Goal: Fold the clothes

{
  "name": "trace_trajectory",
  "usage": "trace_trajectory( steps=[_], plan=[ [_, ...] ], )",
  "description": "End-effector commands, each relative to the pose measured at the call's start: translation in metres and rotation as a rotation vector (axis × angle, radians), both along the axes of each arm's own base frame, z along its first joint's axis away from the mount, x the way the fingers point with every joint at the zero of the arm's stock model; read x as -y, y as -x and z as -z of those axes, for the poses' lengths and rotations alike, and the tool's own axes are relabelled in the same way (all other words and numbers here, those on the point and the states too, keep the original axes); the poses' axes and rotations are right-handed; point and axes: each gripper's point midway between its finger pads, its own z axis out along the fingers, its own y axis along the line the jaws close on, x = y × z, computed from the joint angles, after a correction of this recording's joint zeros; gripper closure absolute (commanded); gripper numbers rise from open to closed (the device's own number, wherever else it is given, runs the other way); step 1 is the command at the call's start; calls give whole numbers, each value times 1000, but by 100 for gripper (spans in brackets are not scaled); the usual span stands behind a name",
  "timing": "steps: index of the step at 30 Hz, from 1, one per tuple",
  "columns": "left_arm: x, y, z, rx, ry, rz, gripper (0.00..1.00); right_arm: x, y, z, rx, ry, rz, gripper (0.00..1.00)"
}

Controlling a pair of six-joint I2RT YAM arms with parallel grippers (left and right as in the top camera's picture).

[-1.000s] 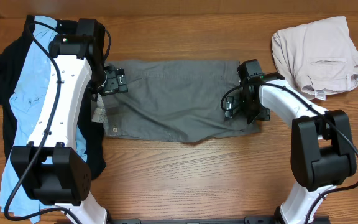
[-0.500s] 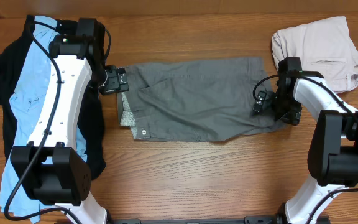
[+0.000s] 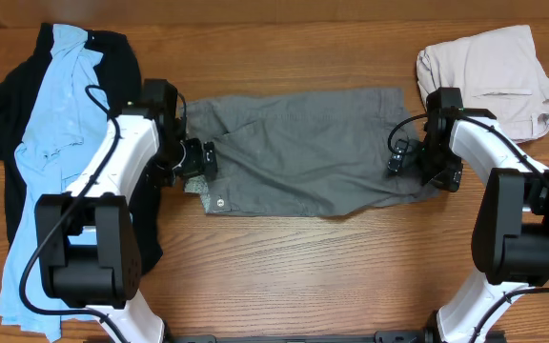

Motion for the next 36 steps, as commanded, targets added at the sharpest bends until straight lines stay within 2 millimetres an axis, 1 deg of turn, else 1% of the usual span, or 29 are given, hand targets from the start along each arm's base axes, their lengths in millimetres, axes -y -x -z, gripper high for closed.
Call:
trace_trajectory(
  steps=[1, 7, 15, 20, 25, 28, 30, 33, 35, 36],
  plan=[
    [5, 0, 7, 12, 35, 15, 0, -1, 26, 34, -119, -17, 3, 0],
    [9, -10, 12, 61, 62, 10, 0, -1, 25, 34, -118, -17, 3, 0],
    [9, -18, 20, 71, 65, -61, 0, -1, 26, 34, -120, -17, 3, 0],
    [5, -16, 37, 19, 31, -151, 3, -1, 26, 34, -119, -17, 3, 0],
    [11, -11, 66, -49, 28, -179, 7, -1, 26, 34, -119, -17, 3, 0],
    [15, -6, 80, -88, 29, -189, 12, -1, 26, 34, -119, -17, 3, 0],
    [19, -3, 90, -114, 34, -201, 20, -1, 26, 34, -119, -17, 3, 0],
    [28, 0, 98, -136, 60, -194, 42, -1, 26, 34, -119, -17, 3, 0],
    [32, 0, 101, -139, 68, -187, 51, -1, 26, 34, -119, -17, 3, 0],
    [33, -2, 101, -131, 71, -183, 60, -1, 26, 34, -120, -17, 3, 0]
  ],
)
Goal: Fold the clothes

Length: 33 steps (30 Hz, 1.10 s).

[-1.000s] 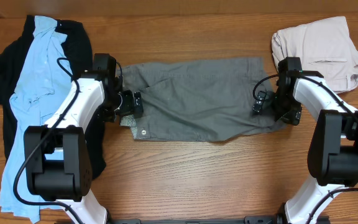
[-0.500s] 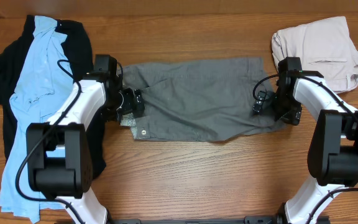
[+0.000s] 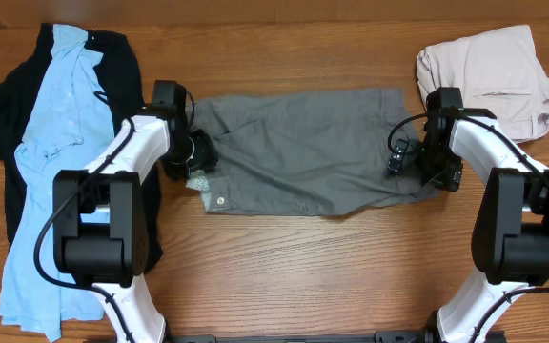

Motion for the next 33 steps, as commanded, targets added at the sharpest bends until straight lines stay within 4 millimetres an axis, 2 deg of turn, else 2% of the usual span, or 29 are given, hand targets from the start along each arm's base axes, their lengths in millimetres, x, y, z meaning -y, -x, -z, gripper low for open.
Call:
trace_trajectory(
  steps=[1, 3, 4, 7, 10, 14, 16, 18, 20, 23, 27, 30, 31, 32, 33],
  plan=[
    [21, 37, 58, -165, 45, 28, 68, -1, 26, 34, -120, -18, 3, 0],
    [23, 35, 57, -153, 47, 36, 84, -1, 27, 34, -123, -18, 3, 0],
    [22, 35, 58, -153, 45, 36, 95, -2, 28, 34, -126, -19, 3, 0],
    [18, 35, 55, -155, 46, 48, 96, -12, 30, 33, -136, -79, 4, 0],
    [7, 37, 44, -145, 45, 72, 96, -43, 26, 21, -116, -270, -80, 4],
    [-17, 34, 12, -84, 6, 120, 96, -68, 9, -15, -39, -420, -94, 4],
    [-35, 33, -21, -15, -42, 147, 96, -93, -5, -56, 69, -585, -156, 5],
    [-48, 35, -41, 16, -93, 153, 96, -104, -10, -79, 124, -658, -175, 7],
    [-61, 39, -61, 46, -159, 161, 96, -108, -13, -101, 162, -679, -187, 9],
    [-74, 45, -85, 84, -227, 177, 96, -106, -13, -121, 188, -660, -216, 9],
    [-79, 48, -102, 125, -251, 212, 96, -87, -15, -126, 174, -528, -210, 1],
    [-77, 51, -107, 118, -254, 249, 96, -87, -17, -127, 182, -522, -215, 0],
    [-77, 52, -109, 115, -254, 253, 96, -89, -17, -126, 180, -525, -219, 1],
    [-77, 52, -111, 114, -254, 258, 96, -93, -16, -125, 178, -531, -228, 7],
    [-77, 50, -117, 120, -256, 261, 96, -97, -15, -124, 176, -535, -237, 26]
  ],
)
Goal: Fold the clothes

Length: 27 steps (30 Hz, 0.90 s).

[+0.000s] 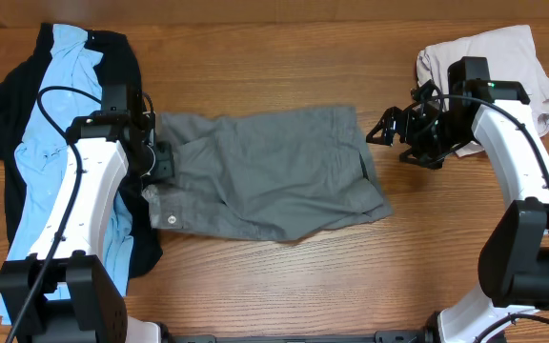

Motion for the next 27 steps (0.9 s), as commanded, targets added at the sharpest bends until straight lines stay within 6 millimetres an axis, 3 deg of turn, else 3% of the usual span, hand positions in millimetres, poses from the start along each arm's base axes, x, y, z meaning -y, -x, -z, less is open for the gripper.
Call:
trace_trajectory(
  steps=[1, 2, 3, 5, 9, 13, 19, 27],
  plan=[
    [-6, -11, -22, 45, -38, 58, 96, -11, -2, -3, 35, 10, -46, 46],
    [-5, -14, -30, 59, -35, 62, 96, -19, 0, 0, 36, 1, -65, 67],
    [-3, -18, -38, 75, -27, 64, 96, -25, 1, 1, 36, -10, -78, 79],
    [0, -26, -60, 114, -5, 74, 96, -43, 7, 9, 28, -49, -110, 95],
    [8, -40, -108, 204, 24, 104, 96, -65, 18, 34, -18, -65, -127, 96],
    [10, -46, -133, 254, 29, 112, 96, -84, 29, 55, -48, -84, -139, 96],
    [25, -46, -134, 255, 34, 153, 96, -103, 36, 83, -75, -111, -67, 96],
    [56, -44, -134, 254, 41, 236, 96, -137, 20, 74, -31, -232, -3, 96]
  ],
)
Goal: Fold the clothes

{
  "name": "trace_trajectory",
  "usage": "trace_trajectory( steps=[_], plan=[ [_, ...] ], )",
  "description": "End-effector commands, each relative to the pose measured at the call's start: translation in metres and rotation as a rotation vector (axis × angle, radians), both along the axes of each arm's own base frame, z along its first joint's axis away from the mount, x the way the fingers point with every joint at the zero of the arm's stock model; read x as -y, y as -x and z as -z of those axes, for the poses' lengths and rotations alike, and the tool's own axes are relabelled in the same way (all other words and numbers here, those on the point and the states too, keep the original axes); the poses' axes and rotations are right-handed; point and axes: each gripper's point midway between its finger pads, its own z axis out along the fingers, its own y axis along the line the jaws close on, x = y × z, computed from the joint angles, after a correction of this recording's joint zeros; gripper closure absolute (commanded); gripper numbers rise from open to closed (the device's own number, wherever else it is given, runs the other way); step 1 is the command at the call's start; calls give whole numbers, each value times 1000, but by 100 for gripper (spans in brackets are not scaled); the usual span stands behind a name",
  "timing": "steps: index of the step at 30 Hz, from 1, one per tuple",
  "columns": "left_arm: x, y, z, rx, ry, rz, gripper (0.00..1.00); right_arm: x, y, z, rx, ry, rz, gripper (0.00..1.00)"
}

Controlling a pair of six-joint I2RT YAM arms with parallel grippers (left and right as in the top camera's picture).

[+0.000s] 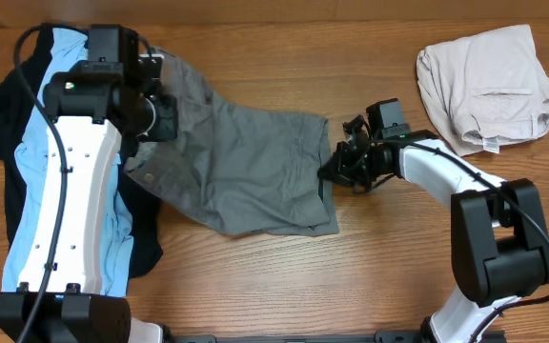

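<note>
The grey shorts (246, 171) lie spread on the wooden table, their waistband end pulled up towards the far left. My left gripper (163, 112) is shut on that waistband end, which bunches up around the fingers. My right gripper (335, 173) is low at the shorts' right hem, touching or nearly touching the cloth. From overhead its fingers are too dark and small to read.
A folded beige garment (489, 76) rests at the far right corner. A light blue shirt (50, 152) lies on a black garment along the left side, under my left arm. Bare wood (284, 276) runs along the front.
My left gripper has moved towards the far side with the waistband, and the shorts have shifted left and skewed. My right gripper has moved from beside the beige garment down to the shorts' right hem.
Both grippers first held the shorts at their two ends, spread across the middle. The same held a second later. Then the shorts lay further left, with the right gripper off them near the beige garment. Now the waistband is raised far left and the right gripper is at the hem.
</note>
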Motion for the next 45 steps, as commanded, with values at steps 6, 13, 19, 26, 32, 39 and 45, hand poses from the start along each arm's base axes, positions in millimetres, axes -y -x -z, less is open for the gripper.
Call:
trace_trajectory(
  steps=[6, 13, 19, 26, 32, 39, 45],
  plan=[
    [46, 5, -9, 19, 14, 135, 96, -13, -1, 3, -51, -22, 56, 96],
    [76, 18, -8, -7, 35, 187, 96, -12, 11, 41, -164, -7, 55, 96],
    [112, 20, -12, 14, 109, 245, 96, -12, 15, 51, -195, -1, 55, 96],
    [151, 18, 1, 0, 137, 288, 96, -12, 15, 51, -195, -2, 57, 96],
    [179, 20, 44, -110, 118, 321, 96, -12, 15, 51, -195, -2, 57, 96],
    [218, 23, 94, -238, 181, 366, 96, -12, 14, 51, -194, -2, 57, 96],
    [237, 27, 125, -316, 223, 387, 82, -12, 15, 51, -195, -2, 57, 96]
  ],
)
